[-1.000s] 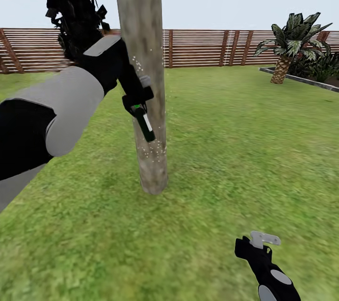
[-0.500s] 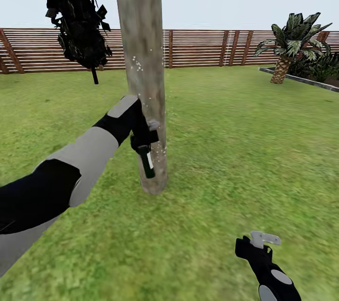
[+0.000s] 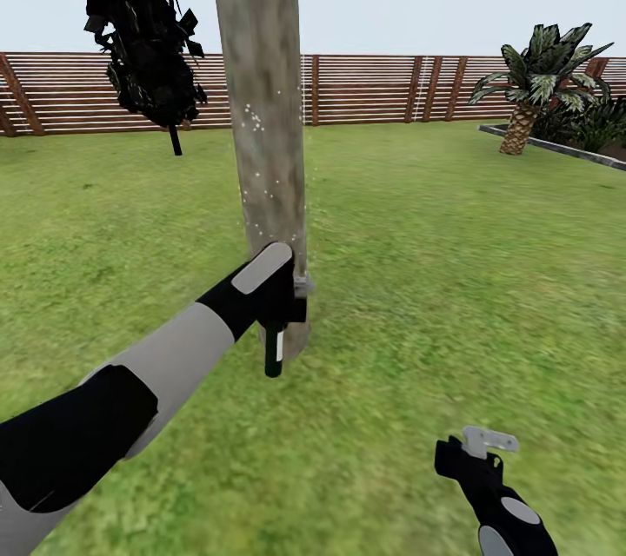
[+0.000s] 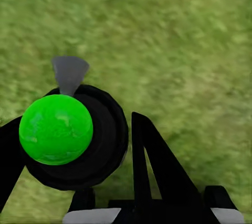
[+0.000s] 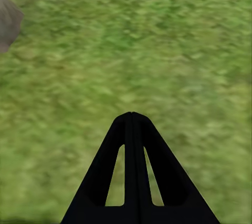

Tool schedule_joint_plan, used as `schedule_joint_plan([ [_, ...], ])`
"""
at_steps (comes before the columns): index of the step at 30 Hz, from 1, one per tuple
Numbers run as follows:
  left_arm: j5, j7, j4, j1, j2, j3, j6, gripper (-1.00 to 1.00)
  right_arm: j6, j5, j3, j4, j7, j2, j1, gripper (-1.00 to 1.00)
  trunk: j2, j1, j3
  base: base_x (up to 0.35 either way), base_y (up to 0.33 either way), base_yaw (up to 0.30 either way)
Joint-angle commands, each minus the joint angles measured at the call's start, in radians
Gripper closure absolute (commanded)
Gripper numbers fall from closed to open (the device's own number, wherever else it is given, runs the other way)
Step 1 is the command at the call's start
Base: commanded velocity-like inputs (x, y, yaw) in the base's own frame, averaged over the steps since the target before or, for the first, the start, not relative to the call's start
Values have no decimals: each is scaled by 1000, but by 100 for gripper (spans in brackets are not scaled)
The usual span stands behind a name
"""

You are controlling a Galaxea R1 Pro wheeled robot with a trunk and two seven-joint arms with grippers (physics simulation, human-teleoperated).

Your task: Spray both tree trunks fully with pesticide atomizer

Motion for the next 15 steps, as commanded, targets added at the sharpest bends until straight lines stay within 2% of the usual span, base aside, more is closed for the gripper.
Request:
schedule_joint_plan([
  [1,8,11,-3,3,1,-7,6,100,4,-7,3,-1,-9,-1,-1,100,0,0,-1,0,0,0],
  [10,7,17,-23,11,3,-14,-2,100,5,-8,4,-1,-9,1,2,100,0,0,-1,0,0,0],
  [15,8,43,-29,10,1,-16,-19,100,5,-8,5,-2,-9,2,16,100,0,0,-1,0,0,0],
])
